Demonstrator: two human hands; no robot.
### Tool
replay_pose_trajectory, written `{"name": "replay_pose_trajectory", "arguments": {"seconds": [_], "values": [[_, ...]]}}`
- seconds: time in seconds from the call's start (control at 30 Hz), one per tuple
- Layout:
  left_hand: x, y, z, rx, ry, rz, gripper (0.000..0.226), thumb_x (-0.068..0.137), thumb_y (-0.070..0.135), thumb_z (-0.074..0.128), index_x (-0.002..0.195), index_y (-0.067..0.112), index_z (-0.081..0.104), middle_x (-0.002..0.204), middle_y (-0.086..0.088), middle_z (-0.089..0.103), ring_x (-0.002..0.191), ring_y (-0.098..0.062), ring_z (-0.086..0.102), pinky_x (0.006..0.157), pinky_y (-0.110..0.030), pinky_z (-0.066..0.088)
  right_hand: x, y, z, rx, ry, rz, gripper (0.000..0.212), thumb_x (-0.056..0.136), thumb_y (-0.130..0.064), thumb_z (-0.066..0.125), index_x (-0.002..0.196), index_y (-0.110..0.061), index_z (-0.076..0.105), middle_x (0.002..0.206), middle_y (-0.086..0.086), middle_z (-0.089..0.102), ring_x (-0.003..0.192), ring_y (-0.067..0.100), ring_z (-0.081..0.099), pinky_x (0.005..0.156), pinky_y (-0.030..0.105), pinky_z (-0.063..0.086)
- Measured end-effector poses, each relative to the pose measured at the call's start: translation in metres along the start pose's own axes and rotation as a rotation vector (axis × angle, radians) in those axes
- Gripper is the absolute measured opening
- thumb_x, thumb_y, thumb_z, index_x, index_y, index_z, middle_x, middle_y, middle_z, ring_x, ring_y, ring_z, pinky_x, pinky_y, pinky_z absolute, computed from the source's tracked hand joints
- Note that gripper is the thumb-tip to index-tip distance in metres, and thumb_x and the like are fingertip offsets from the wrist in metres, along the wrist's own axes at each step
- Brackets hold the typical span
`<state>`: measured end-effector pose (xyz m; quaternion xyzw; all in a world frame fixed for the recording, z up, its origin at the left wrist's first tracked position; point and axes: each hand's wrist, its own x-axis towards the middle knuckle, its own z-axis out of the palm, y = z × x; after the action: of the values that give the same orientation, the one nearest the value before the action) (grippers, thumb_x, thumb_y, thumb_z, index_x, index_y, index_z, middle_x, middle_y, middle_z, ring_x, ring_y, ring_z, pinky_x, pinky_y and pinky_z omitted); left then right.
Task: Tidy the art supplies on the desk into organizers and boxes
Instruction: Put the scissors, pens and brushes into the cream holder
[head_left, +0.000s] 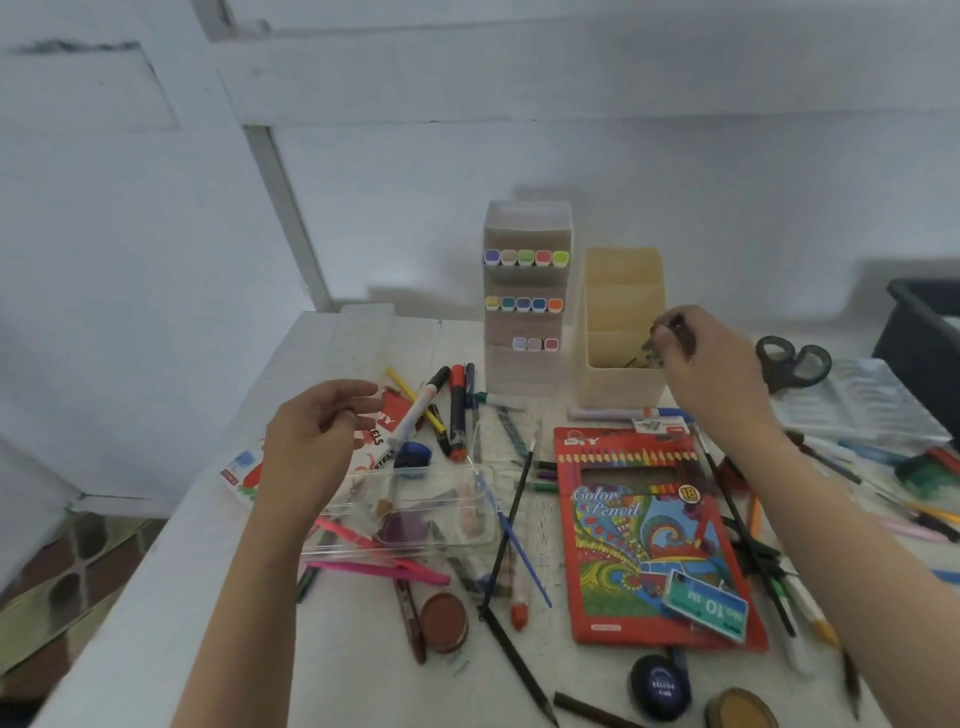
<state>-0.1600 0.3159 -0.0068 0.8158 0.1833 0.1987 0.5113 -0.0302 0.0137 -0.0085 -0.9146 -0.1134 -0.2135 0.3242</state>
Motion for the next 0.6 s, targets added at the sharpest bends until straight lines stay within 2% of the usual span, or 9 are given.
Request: {"name": "replay_pose_trajectory", "arguments": {"seconds": [0.1,0.17,0.4,0.47,0.6], "values": [[0.002,-0.003,-0.006,0.016,-0.004,0.003,0.04,0.087,-0.01,0.04,0.097,0.016,0.067,0.086,0.007,0.07,0.072,-0.001,0.066,0.062,-0.017,0.05,0.0,-0.002,0.002,-0.193,0.006,-0.058,0.019,0.095,-0.021,0.05,0.1,-0.007,0.062,0.085,0.009,0.067,0.082,0.032,0.059,0.079,0.043,0.044],[0.004,-0.005,-0.009,0.018,-0.002,0.003,0.04,0.086,-0.011,0.039,0.098,0.015,0.067,0.087,0.005,0.07,0.072,-0.002,0.065,0.064,-0.022,0.051,0.003,-0.001,0.001,-0.29,0.032,-0.072,0.018,0.094,-0.02,0.051,0.099,-0.007,0.063,0.085,0.011,0.068,0.082,0.034,0.059,0.078,0.042,0.041],[0.007,-0.012,-0.019,0.027,0.009,-0.013,0.039,0.088,-0.009,0.039,0.102,0.015,0.067,0.087,0.008,0.069,0.075,-0.003,0.065,0.056,-0.012,0.047,-0.002,0.011,-0.006,-0.449,0.161,-0.087,0.012,0.088,-0.015,0.055,0.09,-0.007,0.063,0.076,0.012,0.064,0.076,0.035,0.056,0.069,0.034,0.026],[0.006,-0.014,-0.022,0.025,0.016,-0.012,0.039,0.088,-0.009,0.04,0.103,0.014,0.067,0.088,0.007,0.069,0.077,-0.006,0.065,0.053,-0.01,0.047,-0.004,0.012,-0.007,-0.426,0.175,-0.053,0.015,0.088,-0.019,0.055,0.093,-0.007,0.064,0.079,0.011,0.065,0.077,0.034,0.056,0.07,0.035,0.03],[0.005,-0.017,-0.028,0.015,0.03,-0.007,0.039,0.087,-0.01,0.039,0.103,0.013,0.066,0.089,0.005,0.069,0.08,-0.009,0.065,0.055,-0.009,0.048,-0.01,0.008,-0.007,-0.365,0.182,0.021,0.029,0.086,-0.02,0.057,0.111,-0.005,0.06,0.097,0.018,0.063,0.092,0.038,0.055,0.077,0.043,0.039]]}}
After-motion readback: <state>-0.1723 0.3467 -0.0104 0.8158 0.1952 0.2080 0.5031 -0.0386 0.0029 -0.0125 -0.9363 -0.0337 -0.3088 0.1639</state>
